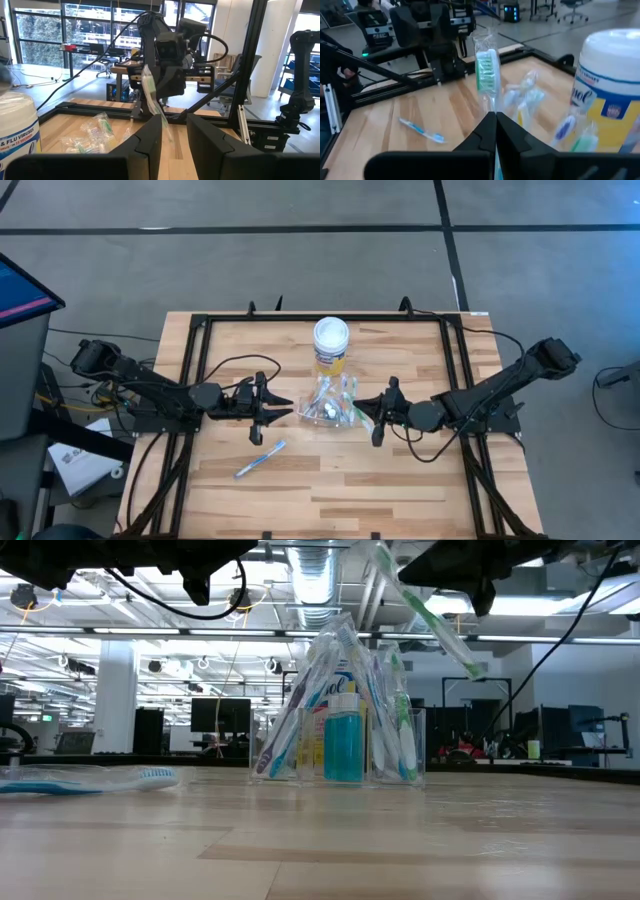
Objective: Pick & Place toothbrushing station
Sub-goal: Put the green toothbrush into the transparent organizer
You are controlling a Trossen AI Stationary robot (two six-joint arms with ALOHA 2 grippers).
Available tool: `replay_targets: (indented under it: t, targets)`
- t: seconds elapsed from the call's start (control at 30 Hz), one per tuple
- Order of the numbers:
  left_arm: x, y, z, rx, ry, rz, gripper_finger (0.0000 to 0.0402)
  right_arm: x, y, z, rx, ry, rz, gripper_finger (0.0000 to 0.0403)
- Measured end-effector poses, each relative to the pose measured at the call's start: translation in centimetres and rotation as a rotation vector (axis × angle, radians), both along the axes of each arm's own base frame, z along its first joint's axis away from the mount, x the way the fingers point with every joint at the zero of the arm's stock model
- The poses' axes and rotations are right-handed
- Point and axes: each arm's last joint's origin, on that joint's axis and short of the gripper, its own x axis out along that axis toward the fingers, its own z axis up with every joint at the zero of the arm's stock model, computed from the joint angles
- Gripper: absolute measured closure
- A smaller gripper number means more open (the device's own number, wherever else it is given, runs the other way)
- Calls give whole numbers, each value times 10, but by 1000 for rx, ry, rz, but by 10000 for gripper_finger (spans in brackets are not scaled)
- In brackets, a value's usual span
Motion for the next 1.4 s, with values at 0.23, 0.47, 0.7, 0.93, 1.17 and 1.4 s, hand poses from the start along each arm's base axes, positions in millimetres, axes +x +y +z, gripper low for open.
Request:
replay_targets:
  t: [0.23, 0.47, 0.7, 0.93, 1.17, 1.4]
  targets:
    - [0, 0, 0, 0, 0, 0, 315, -1, -8, -3, -38, -76, -25, 403]
    - [0, 0, 0, 3, 0, 0, 315, -6, -16, -9, -53, -196, -56, 403]
    - [0, 0, 0, 3, 0, 0, 315, -5, -26, -25, -46, -271, -93, 403]
    - [0, 0, 0, 3, 0, 0, 315, 11, -27, -45, -61, -314, -118, 403]
    - [0, 0, 0, 3, 1, 0, 315, 20, -24, -66, -58, -327, -116, 403]
    - [0, 0, 0, 3, 1, 0, 315, 25, -22, -84, -52, -322, -115, 403]
